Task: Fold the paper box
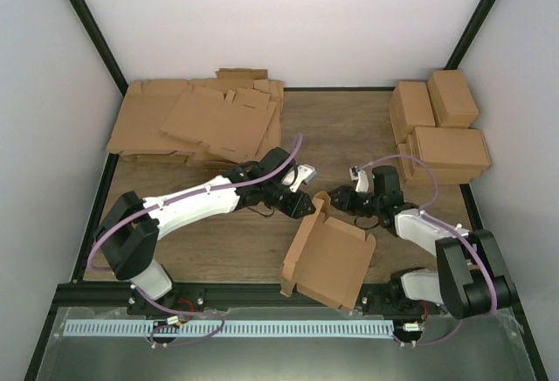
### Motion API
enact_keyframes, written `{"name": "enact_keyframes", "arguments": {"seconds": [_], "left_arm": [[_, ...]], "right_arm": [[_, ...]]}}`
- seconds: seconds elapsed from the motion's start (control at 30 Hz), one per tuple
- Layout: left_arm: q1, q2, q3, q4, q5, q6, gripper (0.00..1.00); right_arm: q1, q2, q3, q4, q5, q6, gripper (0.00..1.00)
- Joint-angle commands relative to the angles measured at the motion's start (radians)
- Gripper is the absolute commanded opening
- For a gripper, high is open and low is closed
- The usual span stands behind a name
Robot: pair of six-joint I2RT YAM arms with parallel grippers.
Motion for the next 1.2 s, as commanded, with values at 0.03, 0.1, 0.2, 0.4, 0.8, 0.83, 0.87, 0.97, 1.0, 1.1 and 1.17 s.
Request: {"name": "enact_keyframes", "arguments": {"seconds": [0.03,0.1,0.2,0.4,0.8,0.83,0.87,0.97,1.0,1.1,1.17], "left_arm": [[0.015,0.009,-0.019,0.026,-0.031,-0.004,0.25],[0.016,0.011,-0.018,0.026,-0.030,-0.004,0.25],[0.020,0.008,-0.019,0.026,-0.025,-0.003,0.25],[0.044,0.010,-0.024,0.036,0.008,-0.002,0.24],[0.088,0.003,-0.072,0.072,0.070,-0.005,0.25],[0.088,0.004,-0.073,0.071,0.074,-0.004,0.25],[0.086,0.005,-0.074,0.072,0.079,0.001,0.25],[0.073,0.012,-0.064,0.066,0.097,0.015,0.25],[0.066,0.014,-0.058,0.062,0.102,0.019,0.25],[0.039,0.032,-0.026,0.031,0.078,0.044,0.25],[0.022,0.048,0.002,0.000,0.054,0.064,0.25]], "right_arm": [[0.068,-0.055,-0.017,-0.079,-0.008,0.003,0.30],[0.070,-0.051,-0.014,-0.083,-0.015,-0.001,0.30],[0.077,-0.057,-0.014,-0.083,-0.026,0.008,0.30],[0.113,-0.083,-0.008,-0.072,-0.037,0.050,0.30],[0.144,-0.086,-0.034,-0.050,0.005,0.064,0.29],[0.144,-0.089,-0.044,-0.046,0.007,0.064,0.29],[0.145,-0.093,-0.053,-0.046,0.009,0.066,0.29],[0.146,-0.126,-0.078,-0.055,0.034,0.063,0.28],[0.146,-0.138,-0.085,-0.060,0.045,0.061,0.28],[0.146,-0.155,-0.101,-0.077,0.073,0.050,0.27],[0.146,-0.163,-0.114,-0.077,0.078,0.049,0.27]]}}
